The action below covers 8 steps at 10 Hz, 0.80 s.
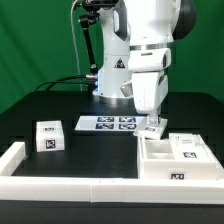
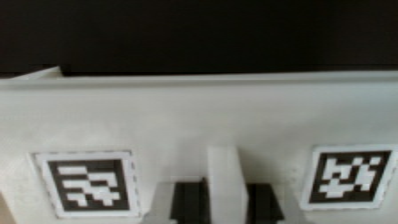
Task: Assemble cabinet
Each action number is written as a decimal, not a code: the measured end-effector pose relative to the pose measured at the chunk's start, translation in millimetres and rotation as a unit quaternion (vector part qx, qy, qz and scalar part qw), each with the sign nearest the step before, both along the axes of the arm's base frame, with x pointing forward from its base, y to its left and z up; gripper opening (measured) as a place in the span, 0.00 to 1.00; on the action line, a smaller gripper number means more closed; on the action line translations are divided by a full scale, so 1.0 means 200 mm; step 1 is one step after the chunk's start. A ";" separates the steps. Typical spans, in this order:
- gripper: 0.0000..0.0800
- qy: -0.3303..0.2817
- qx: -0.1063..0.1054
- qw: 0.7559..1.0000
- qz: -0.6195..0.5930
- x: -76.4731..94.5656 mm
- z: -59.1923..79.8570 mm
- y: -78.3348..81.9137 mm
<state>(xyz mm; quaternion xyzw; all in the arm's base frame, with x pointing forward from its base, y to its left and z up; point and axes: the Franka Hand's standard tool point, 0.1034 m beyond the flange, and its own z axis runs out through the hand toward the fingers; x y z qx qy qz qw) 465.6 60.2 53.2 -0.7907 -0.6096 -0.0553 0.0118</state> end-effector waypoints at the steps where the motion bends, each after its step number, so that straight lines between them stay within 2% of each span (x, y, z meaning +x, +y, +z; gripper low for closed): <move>1: 0.09 -0.003 0.000 1.000 0.018 0.01 0.00 0.01; 8: 0.09 -0.005 0.000 0.999 0.047 0.03 -0.01 0.01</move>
Offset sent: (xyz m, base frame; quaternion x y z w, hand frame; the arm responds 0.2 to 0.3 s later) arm 0.0101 0.0126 0.0015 -0.0092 0.0484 -0.0672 0.9965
